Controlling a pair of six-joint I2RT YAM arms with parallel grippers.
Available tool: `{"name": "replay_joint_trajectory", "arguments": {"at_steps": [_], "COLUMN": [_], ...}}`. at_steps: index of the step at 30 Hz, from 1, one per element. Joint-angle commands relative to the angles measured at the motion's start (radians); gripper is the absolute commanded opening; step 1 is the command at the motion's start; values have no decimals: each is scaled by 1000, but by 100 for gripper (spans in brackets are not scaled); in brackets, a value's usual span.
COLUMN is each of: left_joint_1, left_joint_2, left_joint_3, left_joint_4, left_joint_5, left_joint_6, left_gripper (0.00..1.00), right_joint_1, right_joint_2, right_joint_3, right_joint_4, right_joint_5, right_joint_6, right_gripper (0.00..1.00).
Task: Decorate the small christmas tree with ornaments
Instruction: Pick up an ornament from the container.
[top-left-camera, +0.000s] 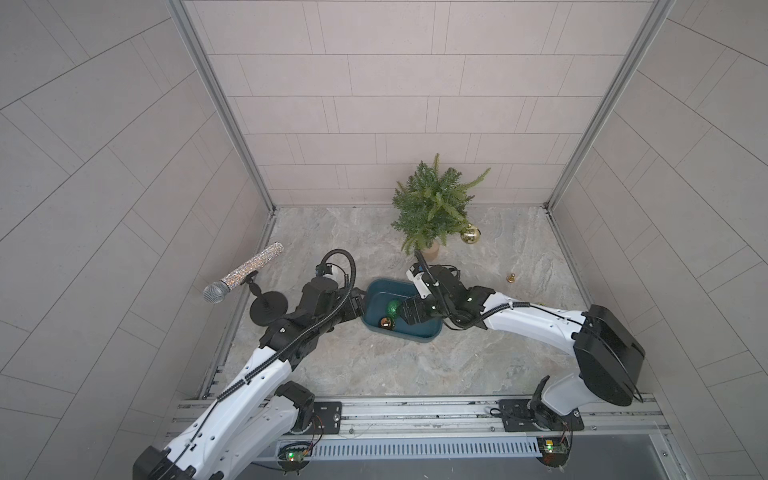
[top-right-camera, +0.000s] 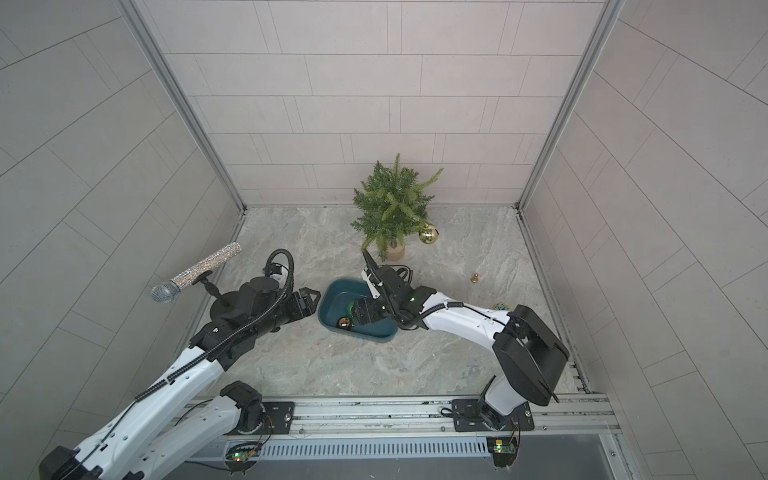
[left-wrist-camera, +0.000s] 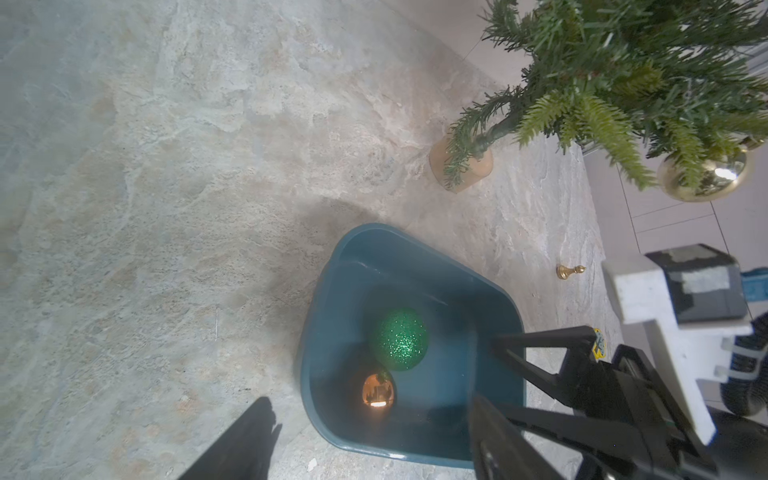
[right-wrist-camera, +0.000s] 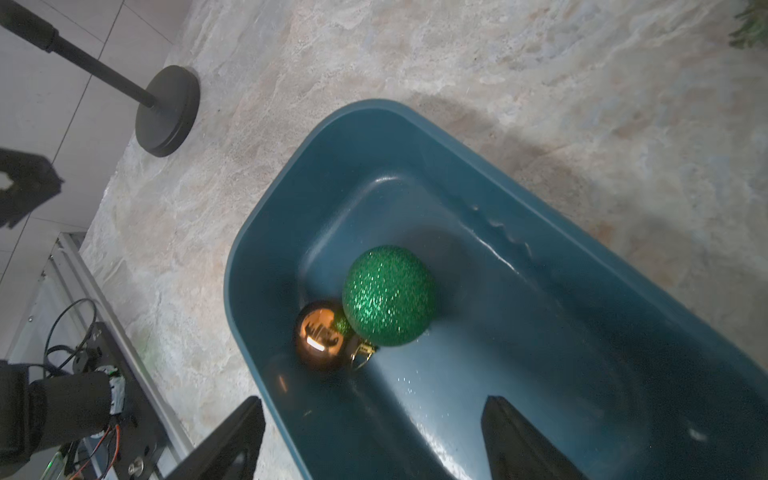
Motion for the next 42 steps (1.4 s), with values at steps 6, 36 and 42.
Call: {"name": "replay_joint_trajectory", "arguments": {"at_steps": [6, 36, 42], "left_joint_1": [22, 50, 50], "left_joint_2": [-13, -1, 21], "left_joint_3": [-25, -32, 2], "left_joint_4": [5, 69, 135], "left_joint_5": [24, 84, 137], "left_joint_6": [-15, -54, -55], "left_gripper": [78, 77, 77], "right_joint_1": [7, -7, -30], "right_joint_2": [153, 205, 1], "right_joint_3": [115, 145, 86], "right_joint_4": [-32, 8, -26], "right_joint_5": [4, -20, -20], "right_joint_6": [38, 64, 26], "right_gripper": [85, 60, 60]}}
